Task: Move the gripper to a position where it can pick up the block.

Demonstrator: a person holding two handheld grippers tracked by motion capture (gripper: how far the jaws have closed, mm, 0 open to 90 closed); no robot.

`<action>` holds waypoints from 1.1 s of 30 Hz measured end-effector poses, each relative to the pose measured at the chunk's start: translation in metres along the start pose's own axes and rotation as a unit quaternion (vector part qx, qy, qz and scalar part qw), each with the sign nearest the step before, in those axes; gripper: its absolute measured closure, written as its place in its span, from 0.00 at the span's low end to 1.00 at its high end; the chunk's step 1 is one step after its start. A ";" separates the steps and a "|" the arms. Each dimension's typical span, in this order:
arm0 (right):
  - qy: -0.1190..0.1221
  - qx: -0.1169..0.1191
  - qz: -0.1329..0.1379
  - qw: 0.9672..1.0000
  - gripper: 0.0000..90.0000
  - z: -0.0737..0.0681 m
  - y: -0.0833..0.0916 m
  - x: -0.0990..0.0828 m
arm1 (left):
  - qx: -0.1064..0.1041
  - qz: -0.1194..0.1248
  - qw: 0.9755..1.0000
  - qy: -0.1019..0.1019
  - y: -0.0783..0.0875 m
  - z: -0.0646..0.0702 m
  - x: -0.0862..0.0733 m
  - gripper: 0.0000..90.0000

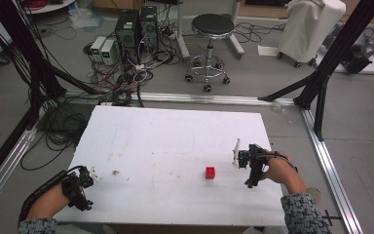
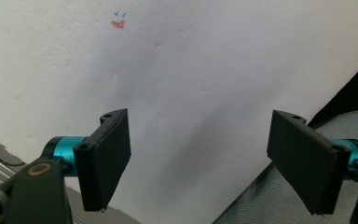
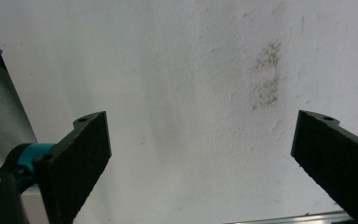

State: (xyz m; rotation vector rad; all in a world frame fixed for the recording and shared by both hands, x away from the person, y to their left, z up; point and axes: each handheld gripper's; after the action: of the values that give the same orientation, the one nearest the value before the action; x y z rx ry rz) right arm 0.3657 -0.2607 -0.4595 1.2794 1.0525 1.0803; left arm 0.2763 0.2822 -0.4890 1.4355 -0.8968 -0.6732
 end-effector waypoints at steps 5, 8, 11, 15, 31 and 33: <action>0.011 -0.008 0.011 1.000 0.04 0.005 0.003 0.017 | -0.001 0.001 1.000 0.001 0.000 0.000 0.000 0.24; 0.026 -0.008 0.013 1.000 0.04 0.007 0.003 0.028 | -0.002 0.000 1.000 0.001 0.001 0.000 0.000 0.24; 0.030 -0.010 0.013 0.999 0.04 0.008 0.003 0.034 | 0.000 0.003 1.000 0.002 0.001 0.000 -0.001 0.24; 0.037 -0.012 0.016 0.999 0.04 0.009 0.002 0.046 | 0.000 0.002 1.000 0.002 0.002 0.000 -0.001 0.24; 0.076 -0.007 0.018 0.997 0.04 0.009 -0.012 0.090 | -0.002 0.003 1.000 -0.001 0.001 0.000 0.001 0.24; 0.078 -0.006 0.016 0.997 0.04 0.009 -0.014 0.091 | -0.002 0.003 1.000 -0.001 0.001 0.001 0.001 0.24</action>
State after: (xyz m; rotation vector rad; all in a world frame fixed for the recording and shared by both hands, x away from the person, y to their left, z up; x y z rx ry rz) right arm 0.3922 -0.1729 -0.4726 1.2215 1.1428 1.2247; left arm 0.2763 0.2811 -0.4878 1.4288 -0.8997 -0.6722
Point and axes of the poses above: each handheld gripper's, and its own axes: y roughly backward along the jaws, x roughly out of its top, z roughly to its right, and after that the axes turned 2 degrees about -y, right-handed
